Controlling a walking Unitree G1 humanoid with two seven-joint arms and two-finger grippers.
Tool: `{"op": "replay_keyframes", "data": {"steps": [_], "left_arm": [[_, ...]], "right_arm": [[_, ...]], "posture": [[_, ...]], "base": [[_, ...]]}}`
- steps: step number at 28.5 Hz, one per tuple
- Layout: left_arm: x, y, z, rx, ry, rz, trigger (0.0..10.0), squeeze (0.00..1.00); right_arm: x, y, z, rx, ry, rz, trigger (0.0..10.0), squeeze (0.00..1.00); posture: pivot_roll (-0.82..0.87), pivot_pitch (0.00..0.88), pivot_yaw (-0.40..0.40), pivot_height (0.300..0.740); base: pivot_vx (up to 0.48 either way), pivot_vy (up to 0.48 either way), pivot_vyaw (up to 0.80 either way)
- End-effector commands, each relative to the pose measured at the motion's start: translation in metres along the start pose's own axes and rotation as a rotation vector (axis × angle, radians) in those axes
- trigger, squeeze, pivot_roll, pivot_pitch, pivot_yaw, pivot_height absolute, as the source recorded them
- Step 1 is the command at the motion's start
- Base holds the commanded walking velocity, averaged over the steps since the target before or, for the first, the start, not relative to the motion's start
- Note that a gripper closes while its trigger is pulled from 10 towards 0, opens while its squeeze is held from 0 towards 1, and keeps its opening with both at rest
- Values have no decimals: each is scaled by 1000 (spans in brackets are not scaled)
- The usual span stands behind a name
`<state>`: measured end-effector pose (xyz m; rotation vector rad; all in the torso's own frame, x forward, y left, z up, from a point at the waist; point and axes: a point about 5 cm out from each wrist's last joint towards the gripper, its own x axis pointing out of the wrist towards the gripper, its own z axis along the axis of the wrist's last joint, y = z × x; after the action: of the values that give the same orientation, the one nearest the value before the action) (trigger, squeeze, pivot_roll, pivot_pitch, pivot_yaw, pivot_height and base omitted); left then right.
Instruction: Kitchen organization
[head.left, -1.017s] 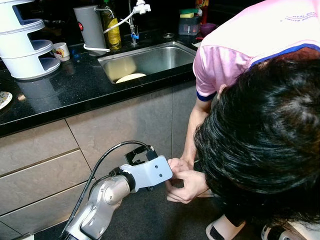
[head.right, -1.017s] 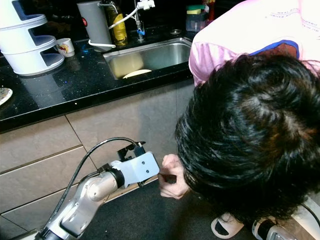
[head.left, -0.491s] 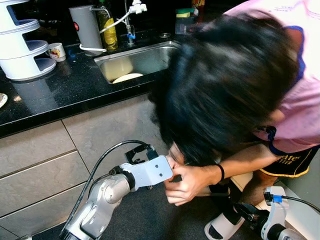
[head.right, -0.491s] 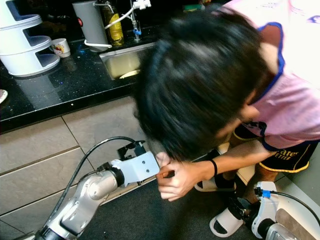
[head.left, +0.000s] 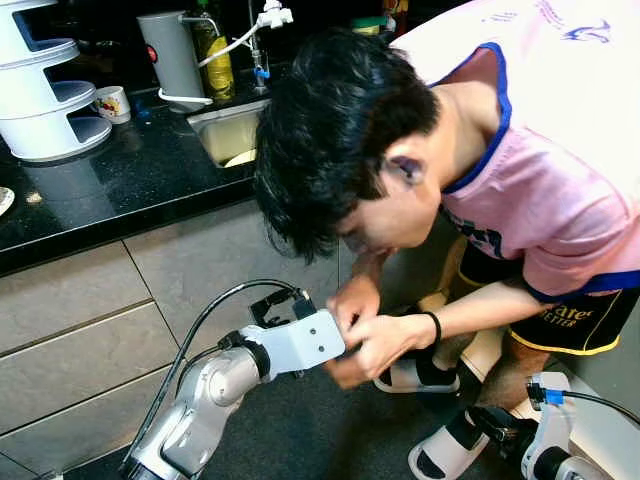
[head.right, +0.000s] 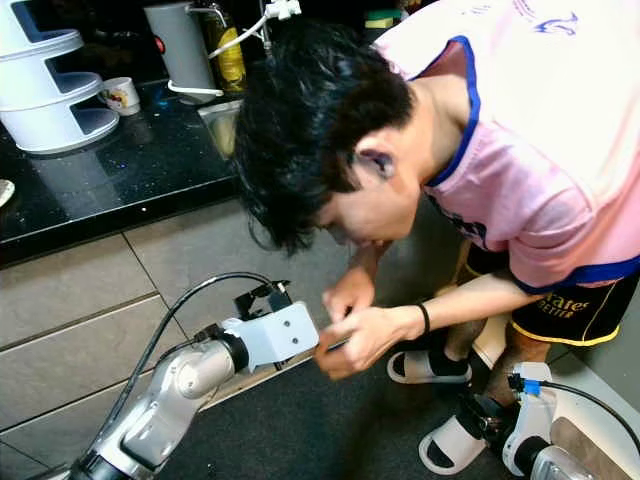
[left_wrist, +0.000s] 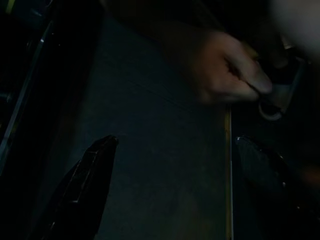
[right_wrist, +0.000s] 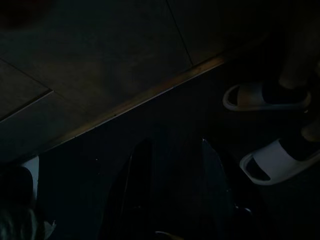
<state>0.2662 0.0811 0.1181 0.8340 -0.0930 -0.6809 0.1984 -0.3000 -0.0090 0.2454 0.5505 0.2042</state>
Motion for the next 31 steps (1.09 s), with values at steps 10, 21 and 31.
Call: {"op": "replay_keyframes", "data": {"steps": [10,21,31], "left_arm": [[-1,2,-5,15,22,0,10000,0],[-1,1,-5,17,22,0,10000,0],[-1,0,-5,18,22,0,10000,0]], "right_arm": [[3,4,-2,0,6,11,10000,0],[2,3,-3,2,12,12,10000,0],[2,3,-3,2,14,10,10000,0]], "posture": [[-44,0,29,740],[-36,0,21,740],[-34,0,18,740]], "base": [[0,0,0],[0,0,0],[0,0,0]]}}
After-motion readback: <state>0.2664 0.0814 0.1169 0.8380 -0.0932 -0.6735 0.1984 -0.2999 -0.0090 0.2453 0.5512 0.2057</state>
